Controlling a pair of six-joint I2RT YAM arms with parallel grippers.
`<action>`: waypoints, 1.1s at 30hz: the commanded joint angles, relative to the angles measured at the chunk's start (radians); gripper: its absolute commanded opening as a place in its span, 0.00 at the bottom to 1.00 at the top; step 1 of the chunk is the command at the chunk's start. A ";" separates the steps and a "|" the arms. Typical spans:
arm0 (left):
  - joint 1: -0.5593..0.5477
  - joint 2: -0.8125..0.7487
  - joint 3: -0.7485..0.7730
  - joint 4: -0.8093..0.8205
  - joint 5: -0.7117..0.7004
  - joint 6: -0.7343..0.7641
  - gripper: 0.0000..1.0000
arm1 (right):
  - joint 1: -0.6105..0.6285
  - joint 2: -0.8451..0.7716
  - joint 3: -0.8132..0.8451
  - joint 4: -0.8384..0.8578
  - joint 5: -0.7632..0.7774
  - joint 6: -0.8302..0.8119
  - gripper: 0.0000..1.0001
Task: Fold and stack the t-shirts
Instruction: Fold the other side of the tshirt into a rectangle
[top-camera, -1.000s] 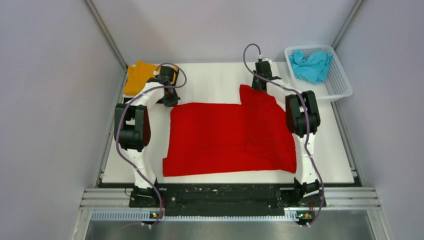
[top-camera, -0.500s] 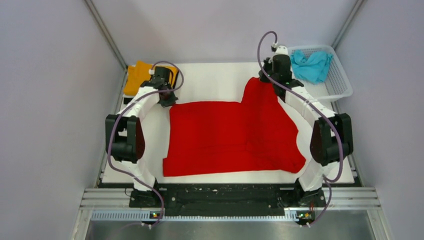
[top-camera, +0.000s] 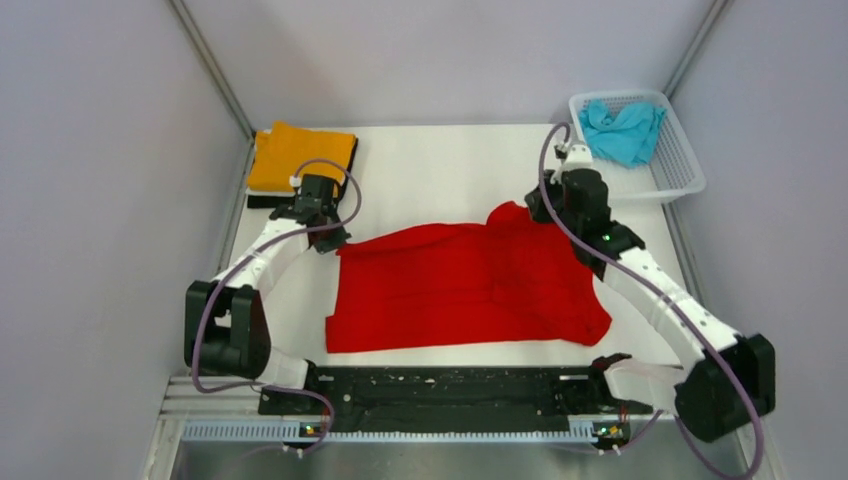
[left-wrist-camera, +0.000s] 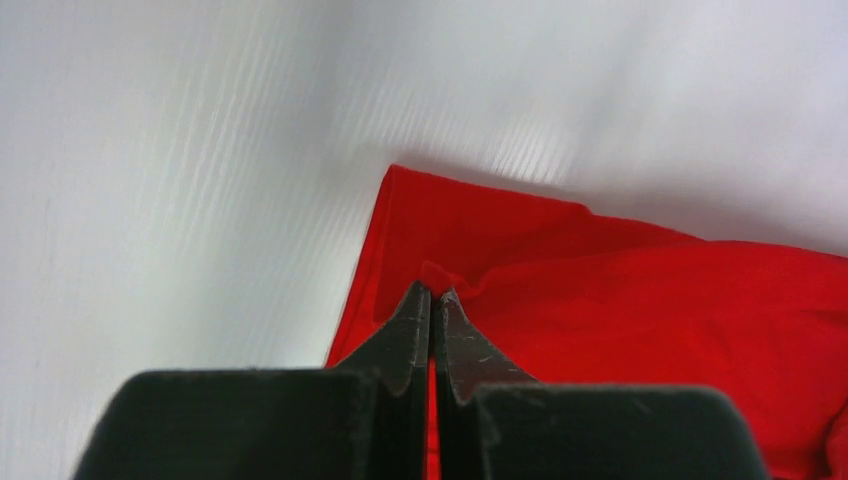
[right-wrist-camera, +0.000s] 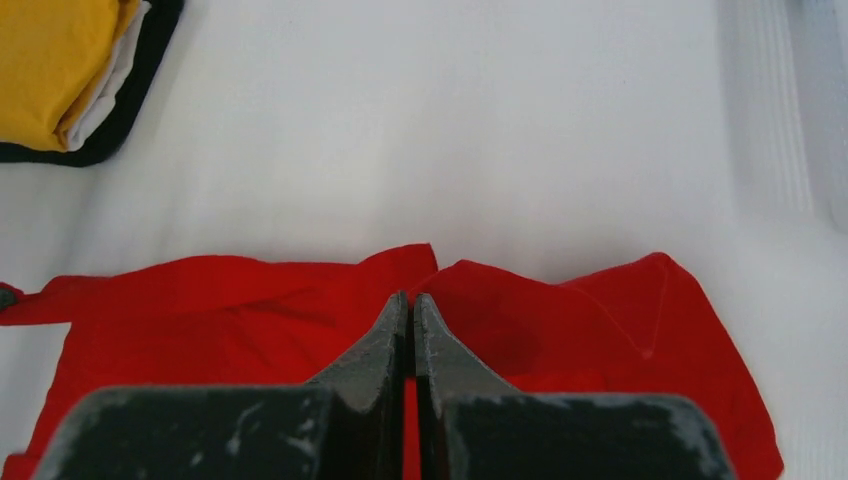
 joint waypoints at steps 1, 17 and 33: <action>-0.006 -0.126 -0.097 0.054 -0.013 -0.036 0.00 | 0.014 -0.208 -0.116 -0.077 0.033 0.056 0.00; -0.013 -0.298 -0.338 0.093 -0.028 -0.105 0.00 | 0.020 -0.557 -0.298 -0.326 -0.055 0.143 0.00; -0.015 -0.431 -0.397 -0.073 -0.132 -0.214 0.71 | 0.040 -0.807 -0.435 -0.851 -0.236 0.571 0.48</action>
